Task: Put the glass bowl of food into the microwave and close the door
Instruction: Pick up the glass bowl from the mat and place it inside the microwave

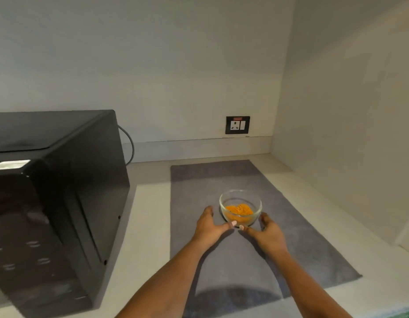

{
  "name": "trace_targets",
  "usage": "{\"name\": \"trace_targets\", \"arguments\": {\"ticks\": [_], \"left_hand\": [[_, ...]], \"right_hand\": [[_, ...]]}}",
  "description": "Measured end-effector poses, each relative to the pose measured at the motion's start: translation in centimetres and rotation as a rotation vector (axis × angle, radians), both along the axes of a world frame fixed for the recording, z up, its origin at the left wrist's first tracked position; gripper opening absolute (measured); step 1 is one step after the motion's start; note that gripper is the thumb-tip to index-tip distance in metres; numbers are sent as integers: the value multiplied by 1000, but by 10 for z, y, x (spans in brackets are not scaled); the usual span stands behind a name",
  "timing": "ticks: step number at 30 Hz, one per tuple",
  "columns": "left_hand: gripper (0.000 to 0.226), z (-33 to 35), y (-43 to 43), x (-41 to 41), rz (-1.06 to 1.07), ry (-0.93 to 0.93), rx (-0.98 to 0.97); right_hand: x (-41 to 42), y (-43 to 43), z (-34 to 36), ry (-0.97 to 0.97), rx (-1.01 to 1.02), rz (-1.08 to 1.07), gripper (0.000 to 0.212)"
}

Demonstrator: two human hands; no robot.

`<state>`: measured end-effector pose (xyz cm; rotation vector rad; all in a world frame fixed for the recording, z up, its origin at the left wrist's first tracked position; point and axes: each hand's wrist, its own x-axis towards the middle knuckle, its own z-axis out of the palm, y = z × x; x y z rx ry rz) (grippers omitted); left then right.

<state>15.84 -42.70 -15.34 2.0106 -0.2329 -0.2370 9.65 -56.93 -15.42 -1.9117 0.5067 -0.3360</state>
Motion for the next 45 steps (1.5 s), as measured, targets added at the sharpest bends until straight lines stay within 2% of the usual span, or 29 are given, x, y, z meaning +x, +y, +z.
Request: {"name": "trace_targets", "arguments": {"ticks": [4,9,22,29,34,42,45], "left_hand": [[101,-8,-8,14,-64,12,-28],[94,-15,-16,27,-114,14,-117],[94,-11,-24,32,-190,105,-357],[90,-5,-22,28,-182,136,-401],[87,3,-13,15,-178,116,-361],[80,7,16,-20,-139,126,-377],[83,9,33,-36,-123,150,-409]], "right_hand": [[15,-9,-7,-26,25,59,73],[27,-16,-10,-64,4,111,77],[33,-25,-2,-96,178,290,88],[30,-21,0,-89,192,279,89],[16,-13,6,-133,214,288,78],[-4,11,-1,-100,372,316,76],[-19,29,5,-98,426,350,81]]}}
